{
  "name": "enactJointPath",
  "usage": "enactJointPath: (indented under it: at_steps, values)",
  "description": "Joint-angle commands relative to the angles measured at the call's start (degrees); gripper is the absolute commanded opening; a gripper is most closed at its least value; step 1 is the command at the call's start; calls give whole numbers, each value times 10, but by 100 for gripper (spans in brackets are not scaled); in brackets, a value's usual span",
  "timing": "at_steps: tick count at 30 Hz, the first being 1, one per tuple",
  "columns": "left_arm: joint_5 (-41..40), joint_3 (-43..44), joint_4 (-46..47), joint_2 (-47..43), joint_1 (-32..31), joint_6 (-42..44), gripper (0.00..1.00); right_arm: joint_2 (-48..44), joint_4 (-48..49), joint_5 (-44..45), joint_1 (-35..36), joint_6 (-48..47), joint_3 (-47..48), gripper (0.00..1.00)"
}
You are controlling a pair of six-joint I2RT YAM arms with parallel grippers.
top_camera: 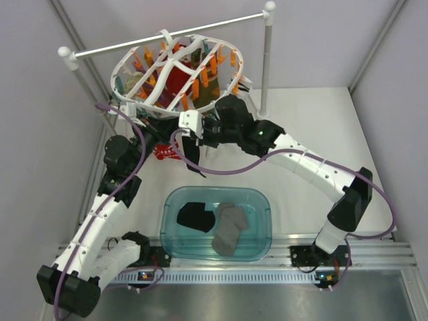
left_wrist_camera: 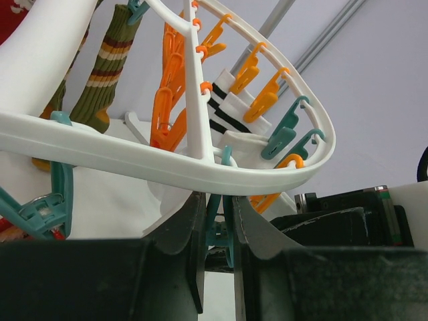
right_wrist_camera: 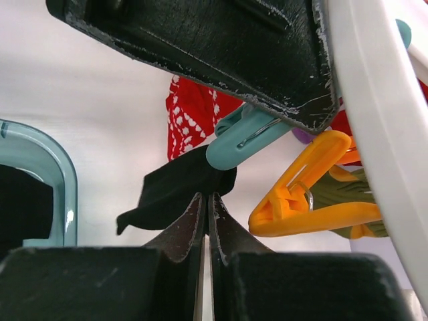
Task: Clip the socks to the hanger
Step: Clamp the sock onto the hanger.
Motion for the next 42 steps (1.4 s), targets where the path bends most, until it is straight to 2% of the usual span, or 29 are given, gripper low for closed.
enactJointPath:
  at_steps: [1, 14, 26, 42]
  values:
    - [10, 8, -34, 9, 2, 8, 0, -12, 22, -2, -4, -2, 28, 0]
    - [66, -10, 14, 9, 2, 14, 0, -46, 54, -42, -5, -58, -17, 0]
    - [67, -15, 25, 9, 2, 10, 0, -63, 74, -70, -9, -70, -22, 0]
    - [73, -20, 39, 12, 2, 3, 0, -64, 43, -107, -9, -88, -22, 0]
